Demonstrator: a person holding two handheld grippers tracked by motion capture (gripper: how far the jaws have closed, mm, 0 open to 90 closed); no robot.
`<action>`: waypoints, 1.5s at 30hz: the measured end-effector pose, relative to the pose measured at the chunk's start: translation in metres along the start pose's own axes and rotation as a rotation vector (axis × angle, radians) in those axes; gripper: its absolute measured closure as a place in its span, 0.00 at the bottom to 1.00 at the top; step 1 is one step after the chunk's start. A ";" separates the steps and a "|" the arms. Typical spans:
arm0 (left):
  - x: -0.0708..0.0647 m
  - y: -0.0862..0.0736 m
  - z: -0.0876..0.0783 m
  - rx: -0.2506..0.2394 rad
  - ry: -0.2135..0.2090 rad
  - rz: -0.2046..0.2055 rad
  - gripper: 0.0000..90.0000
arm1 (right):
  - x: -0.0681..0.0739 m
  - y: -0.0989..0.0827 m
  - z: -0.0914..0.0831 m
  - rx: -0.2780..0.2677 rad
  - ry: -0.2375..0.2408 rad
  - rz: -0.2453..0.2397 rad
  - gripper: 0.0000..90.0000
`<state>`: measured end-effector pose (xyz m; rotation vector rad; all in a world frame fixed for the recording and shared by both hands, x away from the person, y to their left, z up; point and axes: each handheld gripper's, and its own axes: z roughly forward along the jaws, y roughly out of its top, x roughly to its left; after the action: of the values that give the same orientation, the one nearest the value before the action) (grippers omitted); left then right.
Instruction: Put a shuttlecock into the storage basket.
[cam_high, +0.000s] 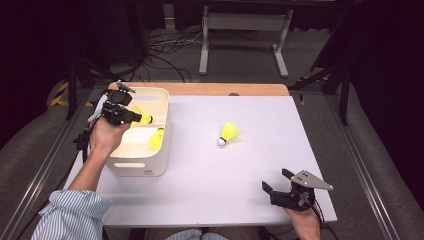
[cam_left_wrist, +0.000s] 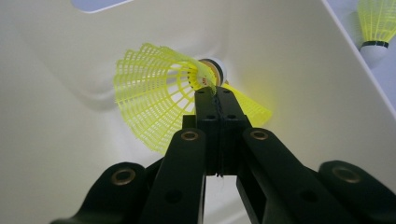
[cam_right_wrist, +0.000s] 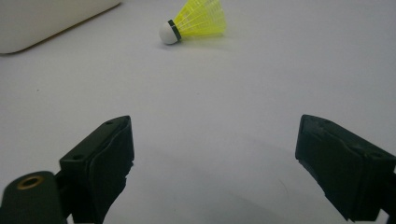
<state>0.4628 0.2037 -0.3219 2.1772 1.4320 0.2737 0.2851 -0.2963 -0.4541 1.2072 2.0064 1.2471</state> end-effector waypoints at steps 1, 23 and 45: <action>0.000 0.000 0.000 0.000 0.000 0.000 1.00 | 0.000 0.000 0.000 0.000 0.000 0.000 0.13; 0.005 0.005 0.022 0.029 0.001 -0.018 1.00 | -0.001 0.000 0.000 0.004 0.002 0.000 0.13; 0.014 0.005 0.040 0.060 -0.034 -0.070 1.00 | -0.001 -0.001 0.000 0.007 0.008 0.004 0.13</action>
<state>0.4902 0.2027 -0.3547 2.1636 1.5116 0.1697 0.2857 -0.2972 -0.4548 1.2119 2.0169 1.2489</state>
